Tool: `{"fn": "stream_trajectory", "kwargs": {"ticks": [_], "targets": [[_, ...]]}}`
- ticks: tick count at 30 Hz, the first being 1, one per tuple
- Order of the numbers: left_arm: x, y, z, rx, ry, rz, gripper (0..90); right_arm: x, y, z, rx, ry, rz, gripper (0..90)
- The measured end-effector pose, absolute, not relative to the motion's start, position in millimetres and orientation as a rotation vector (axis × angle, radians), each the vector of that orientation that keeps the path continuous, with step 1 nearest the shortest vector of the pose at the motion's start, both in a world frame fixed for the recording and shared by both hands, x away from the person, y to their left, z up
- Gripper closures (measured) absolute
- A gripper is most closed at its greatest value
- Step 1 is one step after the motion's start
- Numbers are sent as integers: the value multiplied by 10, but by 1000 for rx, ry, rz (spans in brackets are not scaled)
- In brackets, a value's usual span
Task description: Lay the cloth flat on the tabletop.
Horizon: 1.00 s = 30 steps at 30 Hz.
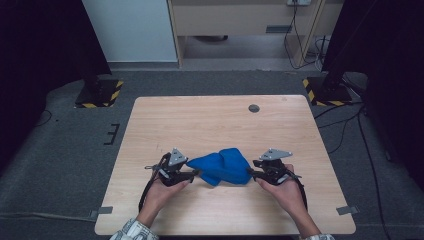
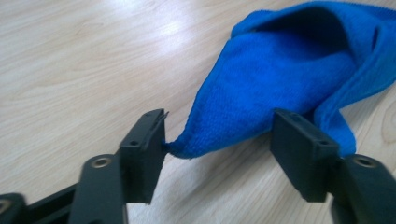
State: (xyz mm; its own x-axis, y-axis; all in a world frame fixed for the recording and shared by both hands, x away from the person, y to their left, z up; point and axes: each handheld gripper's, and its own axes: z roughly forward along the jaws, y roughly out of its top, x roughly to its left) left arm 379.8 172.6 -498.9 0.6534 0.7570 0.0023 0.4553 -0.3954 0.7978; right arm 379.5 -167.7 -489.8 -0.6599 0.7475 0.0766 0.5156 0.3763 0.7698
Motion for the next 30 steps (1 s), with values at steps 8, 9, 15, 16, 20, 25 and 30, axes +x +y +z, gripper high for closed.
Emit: {"fn": "stream_trajectory", "kwargs": {"ticks": [8,9,15,16,20,25,30], "targets": [[3783,1823,-4922,1971,974,477,300,3894,-1500,-4809,1087,2354,1172,469],[3771,1830,-4915,1971,980,470,317,3909,-1470,-4792,1075,2357,1171,470],[3637,1768,-4920,2013,975,425,427,4024,-1301,-4691,1016,2380,1173,606],[3637,1768,-4920,2013,975,425,434,4046,-1268,-4671,1005,2384,1169,629],[3531,1703,-4931,2016,938,384,454,4085,-1190,-4613,975,2382,1171,674],[3481,1588,-4968,2027,906,331,450,4125,-1159,-4591,969,2383,1164,711],[3512,1411,-5065,2089,891,351,416,4156,-1146,-4602,968,2382,1156,733]]}}
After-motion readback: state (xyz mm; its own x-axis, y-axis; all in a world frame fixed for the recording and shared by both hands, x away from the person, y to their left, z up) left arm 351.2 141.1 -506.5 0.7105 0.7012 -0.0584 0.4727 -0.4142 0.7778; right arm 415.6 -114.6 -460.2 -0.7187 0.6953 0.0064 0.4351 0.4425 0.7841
